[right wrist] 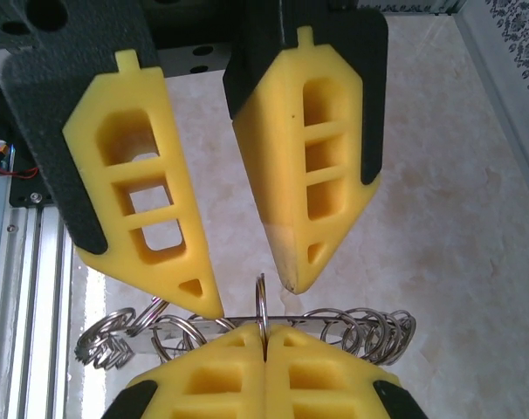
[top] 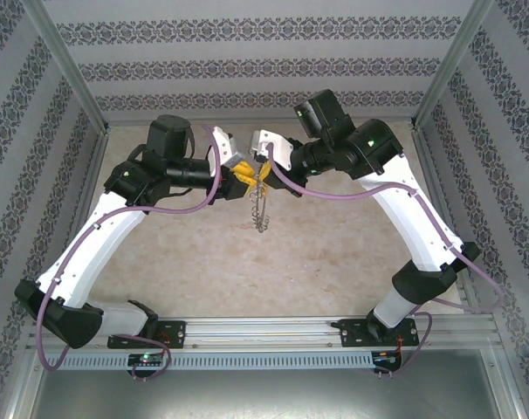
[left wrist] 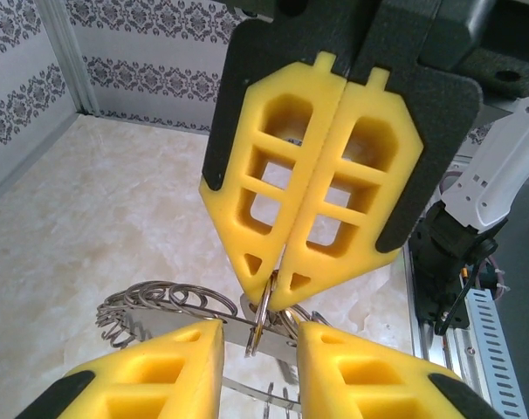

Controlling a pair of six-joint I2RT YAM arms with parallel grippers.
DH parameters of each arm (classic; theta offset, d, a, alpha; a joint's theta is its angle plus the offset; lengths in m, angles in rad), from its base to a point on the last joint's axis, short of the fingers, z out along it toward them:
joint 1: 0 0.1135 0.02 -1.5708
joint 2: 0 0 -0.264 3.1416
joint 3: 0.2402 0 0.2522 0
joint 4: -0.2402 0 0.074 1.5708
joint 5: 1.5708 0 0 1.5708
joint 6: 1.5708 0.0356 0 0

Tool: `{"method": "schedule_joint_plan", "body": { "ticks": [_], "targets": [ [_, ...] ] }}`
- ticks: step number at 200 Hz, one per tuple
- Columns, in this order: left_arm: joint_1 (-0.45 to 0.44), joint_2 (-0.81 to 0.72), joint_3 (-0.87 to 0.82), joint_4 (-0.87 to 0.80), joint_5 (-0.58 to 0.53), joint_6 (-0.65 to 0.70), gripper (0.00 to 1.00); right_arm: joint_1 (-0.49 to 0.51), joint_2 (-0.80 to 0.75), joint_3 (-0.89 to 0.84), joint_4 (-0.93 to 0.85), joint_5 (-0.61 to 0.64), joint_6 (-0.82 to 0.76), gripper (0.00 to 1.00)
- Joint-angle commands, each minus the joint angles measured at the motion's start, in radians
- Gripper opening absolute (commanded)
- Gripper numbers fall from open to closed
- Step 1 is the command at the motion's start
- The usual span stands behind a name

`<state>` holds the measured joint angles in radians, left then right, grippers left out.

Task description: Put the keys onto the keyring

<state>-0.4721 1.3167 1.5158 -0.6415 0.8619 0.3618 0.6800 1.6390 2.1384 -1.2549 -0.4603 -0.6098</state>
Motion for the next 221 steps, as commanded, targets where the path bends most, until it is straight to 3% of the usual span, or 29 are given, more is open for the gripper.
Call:
{"method": "schedule_joint_plan", "body": {
  "ticks": [1,22,40,62,85,103,126,172,221],
  "targets": [
    [-0.013,0.005,-0.003,0.045,0.015,-0.009,0.28,0.012,-0.003,0.018,0.000,-0.031,-0.002,0.00],
    [-0.015,0.012,0.000,0.042,0.018,-0.008,0.22,0.016,0.001,0.022,0.000,-0.034,-0.002,0.00],
    [-0.016,0.011,-0.002,0.041,0.013,-0.006,0.09,0.015,0.004,0.023,0.000,-0.037,-0.003,0.00],
    [-0.016,0.008,-0.007,0.046,0.011,-0.004,0.00,0.015,0.005,0.025,0.003,-0.040,-0.002,0.00],
    [-0.013,-0.007,-0.023,0.092,0.018,-0.027,0.00,0.014,0.001,0.021,0.010,-0.036,0.008,0.00],
    [0.000,-0.022,-0.044,0.157,0.043,-0.071,0.00,0.010,-0.017,0.002,0.031,-0.029,0.035,0.17],
    [0.026,-0.040,-0.064,0.220,0.075,-0.121,0.00,-0.022,-0.054,-0.047,0.093,-0.069,0.107,0.27],
    [0.085,-0.072,-0.110,0.413,0.168,-0.278,0.00,-0.101,-0.167,-0.214,0.306,-0.209,0.267,0.25],
    [0.113,-0.062,-0.128,0.585,0.246,-0.417,0.00,-0.120,-0.181,-0.249,0.408,-0.281,0.329,0.24]
  ]
}}
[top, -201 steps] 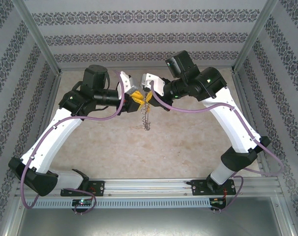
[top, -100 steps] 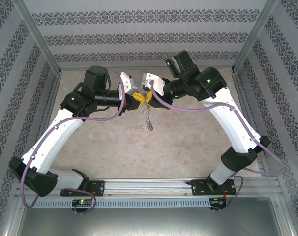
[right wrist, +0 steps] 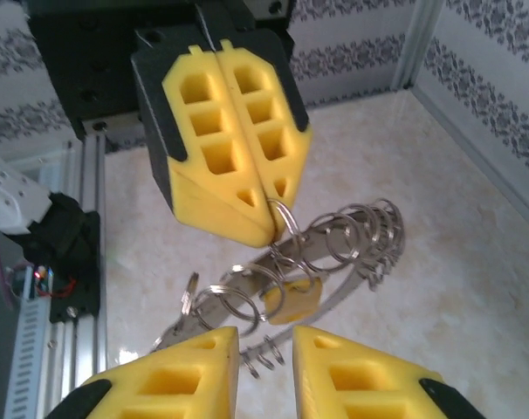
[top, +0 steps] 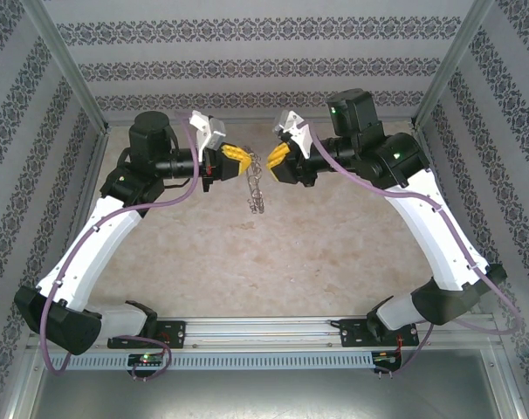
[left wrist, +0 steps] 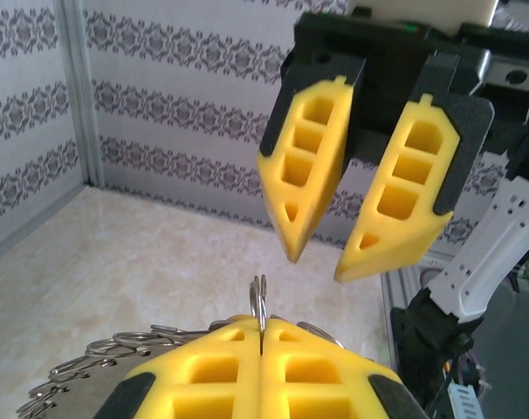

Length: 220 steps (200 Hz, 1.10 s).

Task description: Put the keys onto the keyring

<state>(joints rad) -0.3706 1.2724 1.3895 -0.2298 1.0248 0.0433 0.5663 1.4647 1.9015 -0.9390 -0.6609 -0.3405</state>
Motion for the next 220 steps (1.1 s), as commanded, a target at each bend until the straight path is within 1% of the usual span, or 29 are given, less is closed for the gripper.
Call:
{"method": "schedule_joint_plan", "body": {
  "ticks": [1,42,77,97,138,155,182,220],
  "targets": [
    [0.012,-0.018,-0.001,0.175,0.084,-0.100,0.00,-0.007,-0.007,-0.012,0.094,-0.083,0.059,0.24],
    [0.015,-0.013,-0.015,0.246,0.107,-0.156,0.00,-0.014,0.009,0.000,0.162,-0.106,0.100,0.25],
    [0.019,-0.012,-0.017,0.266,0.119,-0.173,0.00,-0.014,0.032,0.027,0.162,-0.145,0.106,0.26],
    [0.021,-0.010,-0.020,0.284,0.124,-0.185,0.00,-0.016,0.040,0.028,0.160,-0.145,0.109,0.25],
    [0.026,0.000,-0.015,0.311,0.142,-0.210,0.00,-0.012,0.047,0.028,0.174,-0.161,0.115,0.19],
    [0.026,0.001,-0.016,0.315,0.145,-0.212,0.00,-0.009,0.051,0.030,0.175,-0.172,0.117,0.20],
    [0.025,0.004,-0.017,0.312,0.148,-0.212,0.00,-0.011,0.047,0.023,0.195,-0.173,0.122,0.23],
    [0.026,0.006,-0.018,0.311,0.150,-0.214,0.00,-0.013,0.059,0.027,0.227,-0.177,0.144,0.23]
  ]
}}
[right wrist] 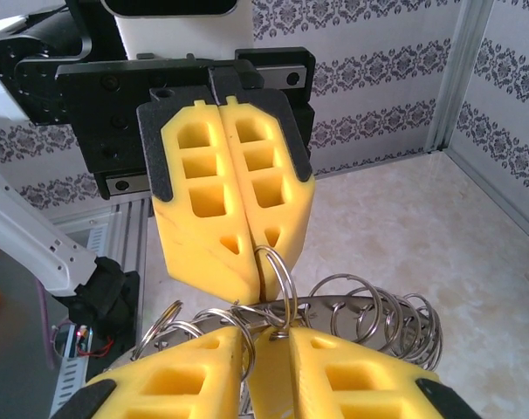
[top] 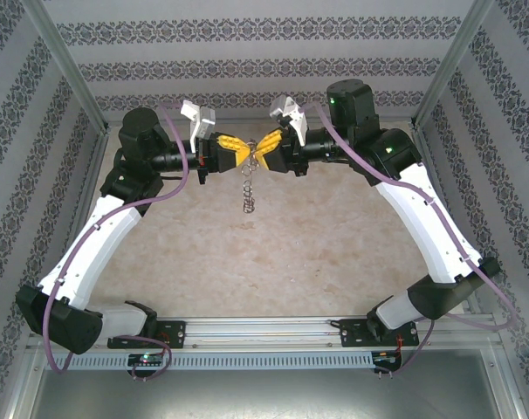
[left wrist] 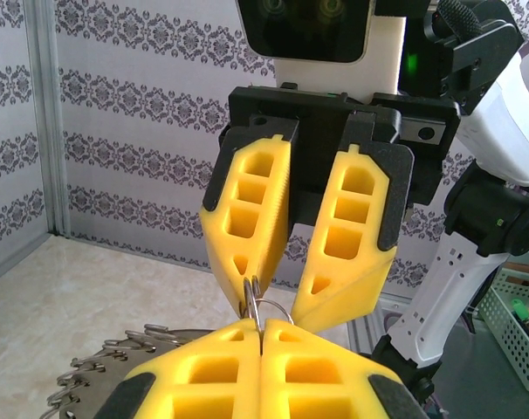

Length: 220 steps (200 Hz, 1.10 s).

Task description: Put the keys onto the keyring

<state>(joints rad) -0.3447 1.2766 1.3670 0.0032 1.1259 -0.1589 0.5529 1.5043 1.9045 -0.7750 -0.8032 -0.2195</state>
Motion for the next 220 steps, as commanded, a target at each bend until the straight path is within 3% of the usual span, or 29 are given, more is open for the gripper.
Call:
{"method": "schedule_joint_plan", "body": {
  "ticks": [1,132,220],
  "targets": [
    [0.001,0.002,0.004,0.078,0.050,-0.011,0.00,0.001,0.019,0.024,0.063,-0.035,0.023,0.23],
    [0.000,0.003,0.009,0.040,0.056,0.017,0.00,-0.022,0.041,0.054,0.065,-0.025,0.021,0.26],
    [0.000,0.024,0.032,0.033,0.061,0.018,0.00,-0.039,0.050,0.036,0.065,-0.151,0.056,0.21]
  ]
}}
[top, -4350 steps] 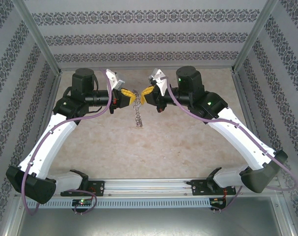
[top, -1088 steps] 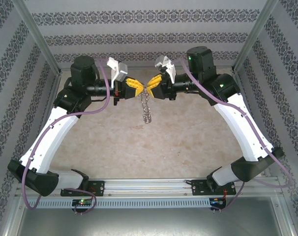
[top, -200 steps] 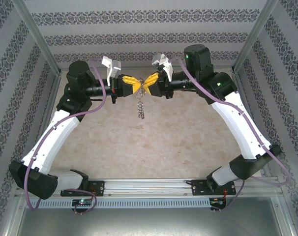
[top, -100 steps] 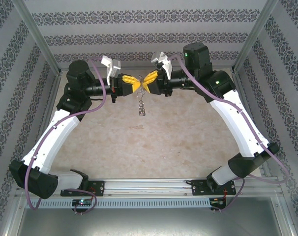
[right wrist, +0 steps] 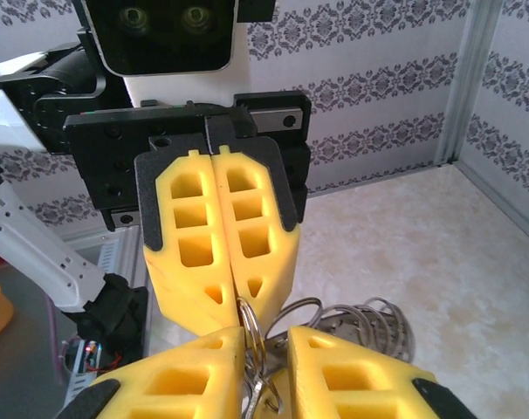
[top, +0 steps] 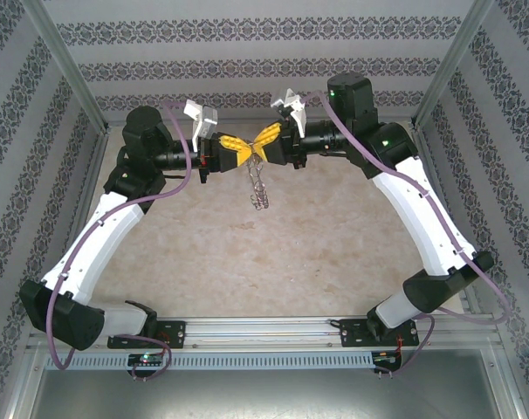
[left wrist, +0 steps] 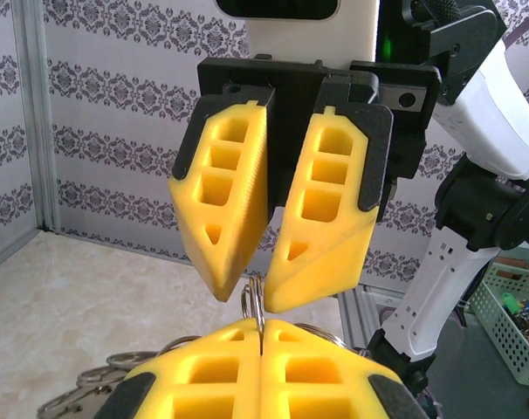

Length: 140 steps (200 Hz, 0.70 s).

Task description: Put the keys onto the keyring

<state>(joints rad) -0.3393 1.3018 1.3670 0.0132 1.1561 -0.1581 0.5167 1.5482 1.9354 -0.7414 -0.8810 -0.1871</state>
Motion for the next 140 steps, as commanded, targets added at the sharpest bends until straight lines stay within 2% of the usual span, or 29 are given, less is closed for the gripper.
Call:
{"method": "schedule_joint_plan", "body": {
  "ticks": [1,63,115,140],
  "targets": [
    [-0.005,-0.001,0.032,0.023,0.030,0.017,0.00,-0.002,0.007,0.005,0.031,-0.073,0.024,0.21],
    [-0.005,0.000,0.030,0.066,0.024,-0.015,0.00,0.002,-0.004,-0.016,0.002,-0.093,0.022,0.15],
    [-0.005,0.001,0.034,0.092,0.023,-0.040,0.00,0.002,-0.014,-0.033,0.009,-0.101,0.029,0.20],
    [-0.005,0.002,0.032,0.102,0.025,-0.050,0.00,0.002,-0.020,-0.041,0.020,-0.101,0.032,0.15]
  ]
}}
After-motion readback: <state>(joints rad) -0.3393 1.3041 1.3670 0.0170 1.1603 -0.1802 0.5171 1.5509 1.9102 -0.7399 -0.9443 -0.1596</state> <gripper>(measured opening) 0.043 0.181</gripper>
